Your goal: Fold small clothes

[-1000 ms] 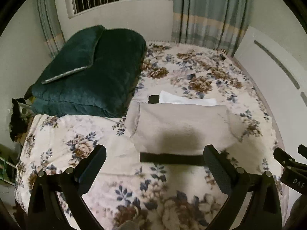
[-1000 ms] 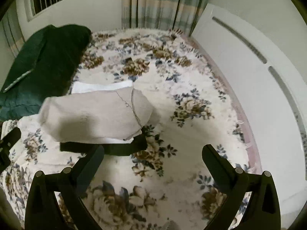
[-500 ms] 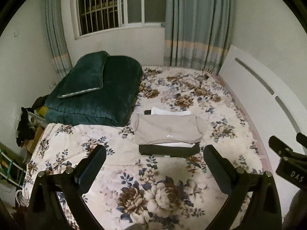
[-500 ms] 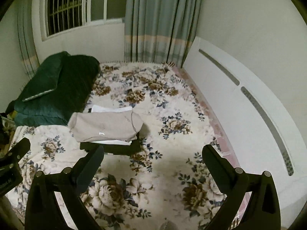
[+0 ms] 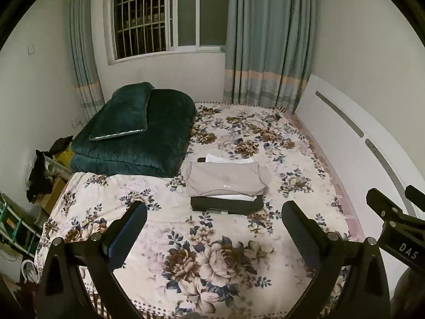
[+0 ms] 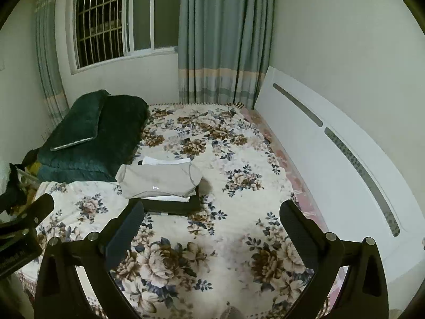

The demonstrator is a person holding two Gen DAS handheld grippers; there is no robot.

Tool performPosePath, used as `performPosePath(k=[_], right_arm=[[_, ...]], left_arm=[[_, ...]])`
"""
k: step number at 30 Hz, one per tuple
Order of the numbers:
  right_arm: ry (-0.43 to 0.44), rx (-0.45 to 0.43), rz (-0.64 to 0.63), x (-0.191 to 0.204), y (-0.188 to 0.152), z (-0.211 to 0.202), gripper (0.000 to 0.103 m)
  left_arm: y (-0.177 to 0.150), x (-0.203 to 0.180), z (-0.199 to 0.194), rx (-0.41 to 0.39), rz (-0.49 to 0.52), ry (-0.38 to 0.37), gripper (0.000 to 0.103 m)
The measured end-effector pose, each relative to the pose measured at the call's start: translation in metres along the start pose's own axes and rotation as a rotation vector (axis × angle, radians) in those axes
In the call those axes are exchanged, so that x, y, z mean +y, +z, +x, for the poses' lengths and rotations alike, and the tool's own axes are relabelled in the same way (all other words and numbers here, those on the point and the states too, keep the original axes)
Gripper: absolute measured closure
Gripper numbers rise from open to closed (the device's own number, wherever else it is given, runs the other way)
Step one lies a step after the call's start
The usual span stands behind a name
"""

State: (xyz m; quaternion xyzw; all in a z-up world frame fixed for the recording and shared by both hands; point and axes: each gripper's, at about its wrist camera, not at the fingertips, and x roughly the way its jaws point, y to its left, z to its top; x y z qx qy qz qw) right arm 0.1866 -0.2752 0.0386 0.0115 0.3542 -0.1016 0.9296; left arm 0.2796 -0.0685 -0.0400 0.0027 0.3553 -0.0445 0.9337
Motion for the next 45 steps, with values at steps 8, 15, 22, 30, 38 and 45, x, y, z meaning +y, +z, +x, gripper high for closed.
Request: performPosePath(k=[8, 15, 22, 30, 38, 45], right_arm=[[-0.001, -0.025, -0.002, -0.003, -0.001, -0.019, 0.000], [0.012, -0.041, -0.004, -0.004, 0.004, -0.039, 0.000], [0.035, -0.048, -0.018, 0.002, 0.019, -0.035, 0.000], [0.053, -0.055, -0.025, 0.005, 0.022, -0.031, 0.000], [0.061, -0.057, -0.025, 0.009, 0.021, -0.030, 0.000], [0.065, -0.056, -0.028, 0.010, 0.021, -0.029, 0.000]], left_arm=[[-0.002, 0.004, -0.014, -0.024, -0.013, 0.005, 0.000], [-0.004, 0.004, -0.021, -0.039, -0.010, 0.012, 0.000], [-0.004, 0.007, -0.028, -0.049, -0.015, 0.024, 0.000], [-0.001, 0.011, -0.033, -0.058, -0.011, 0.030, 0.000], [-0.001, 0.011, -0.033, -0.058, -0.012, 0.027, 0.000], [-0.002, 0.012, -0.033, -0.058, -0.012, 0.028, 0.000]])
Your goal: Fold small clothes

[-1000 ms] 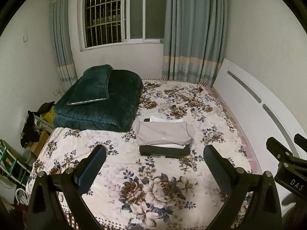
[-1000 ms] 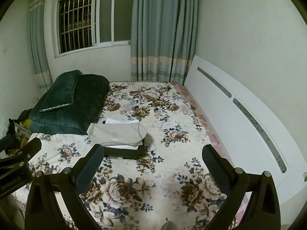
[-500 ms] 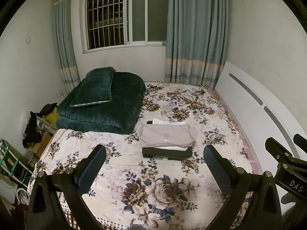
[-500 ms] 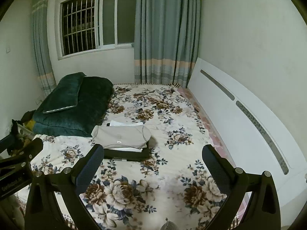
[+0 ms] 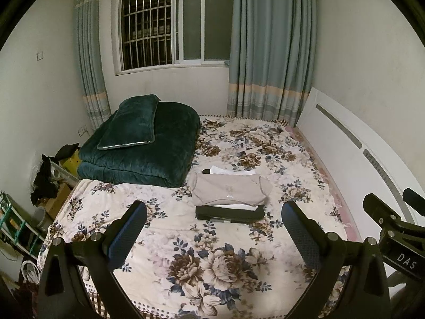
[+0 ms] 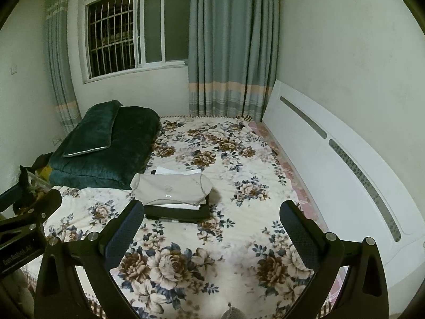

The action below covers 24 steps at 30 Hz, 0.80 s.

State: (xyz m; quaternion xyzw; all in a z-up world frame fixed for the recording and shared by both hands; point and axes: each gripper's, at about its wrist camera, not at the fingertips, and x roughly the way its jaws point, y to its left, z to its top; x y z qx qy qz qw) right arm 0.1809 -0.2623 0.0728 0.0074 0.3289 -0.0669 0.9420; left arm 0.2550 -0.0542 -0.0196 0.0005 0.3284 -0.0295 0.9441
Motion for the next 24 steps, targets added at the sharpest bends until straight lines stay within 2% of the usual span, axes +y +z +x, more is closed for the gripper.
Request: performPosePath(k=[24], right_arm=[[0.003, -0.001, -0.003, 0.0071, -0.0055, 0.0010, 0.000]], left_arm=[[0.0047, -0.0039, -0.0069, -0.014, -0.002, 0.010, 0.000]])
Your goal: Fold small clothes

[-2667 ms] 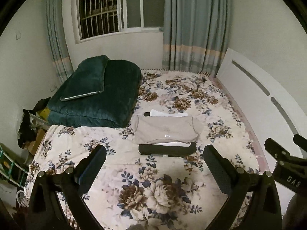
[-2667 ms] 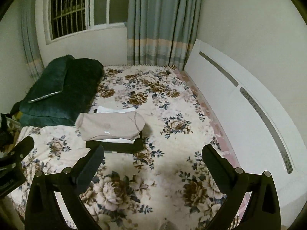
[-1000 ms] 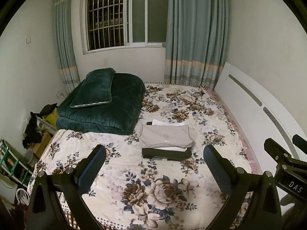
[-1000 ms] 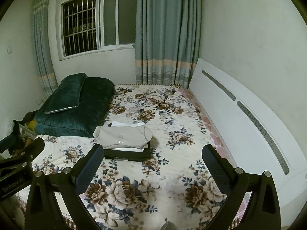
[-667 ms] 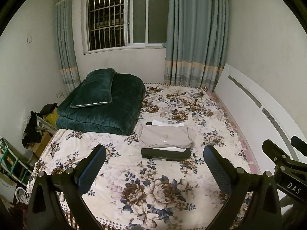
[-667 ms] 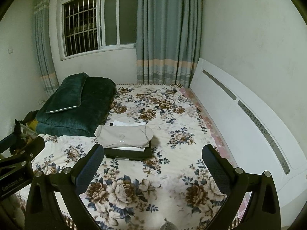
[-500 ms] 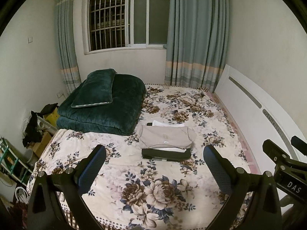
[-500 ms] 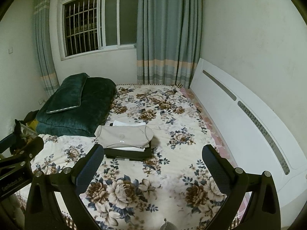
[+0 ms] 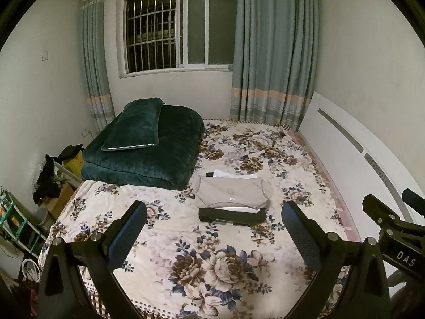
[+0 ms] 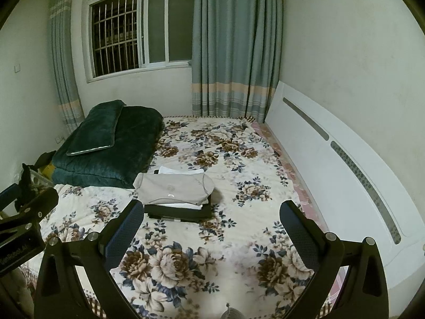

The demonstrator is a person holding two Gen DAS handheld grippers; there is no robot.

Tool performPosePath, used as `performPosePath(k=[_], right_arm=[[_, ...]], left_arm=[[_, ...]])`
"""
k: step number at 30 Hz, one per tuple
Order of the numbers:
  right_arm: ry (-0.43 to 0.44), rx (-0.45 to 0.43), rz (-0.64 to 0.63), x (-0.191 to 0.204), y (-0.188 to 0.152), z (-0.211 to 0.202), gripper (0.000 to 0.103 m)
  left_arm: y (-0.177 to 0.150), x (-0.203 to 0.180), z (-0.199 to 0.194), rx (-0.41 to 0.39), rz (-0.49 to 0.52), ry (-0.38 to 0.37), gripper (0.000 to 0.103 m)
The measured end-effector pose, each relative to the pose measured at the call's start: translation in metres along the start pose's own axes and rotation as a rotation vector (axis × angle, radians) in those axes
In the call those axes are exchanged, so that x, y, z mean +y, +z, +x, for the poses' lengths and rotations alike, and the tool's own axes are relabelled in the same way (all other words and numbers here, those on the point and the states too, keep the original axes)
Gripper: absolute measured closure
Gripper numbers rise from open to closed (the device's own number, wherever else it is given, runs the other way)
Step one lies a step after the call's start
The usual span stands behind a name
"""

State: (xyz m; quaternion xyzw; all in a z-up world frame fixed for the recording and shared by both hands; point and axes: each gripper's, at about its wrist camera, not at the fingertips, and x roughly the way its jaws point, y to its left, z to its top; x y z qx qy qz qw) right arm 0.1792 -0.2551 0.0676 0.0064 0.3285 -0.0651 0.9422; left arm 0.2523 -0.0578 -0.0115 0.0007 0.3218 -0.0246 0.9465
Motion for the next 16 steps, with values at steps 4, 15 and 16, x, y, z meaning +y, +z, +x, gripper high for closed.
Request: performPosePath(k=[4, 15, 16], right_arm=[[-0.001, 0.001, 0.001, 0.000, 0.000, 0.000, 0.000], [0.000, 0.000, 0.001, 0.002, -0.002, -0.001, 0.000], [0.000, 0.001, 0.001, 0.002, -0.002, -0.001, 0.000]], left_arm=[[0.000, 0.000, 0.000, -0.001, -0.001, 0.002, 0.000], [0.003, 0.007, -0.001, -0.004, -0.009, 0.012, 0.000], [0.005, 0.010, -0.001, -0.006, -0.013, 0.011, 0.000]])
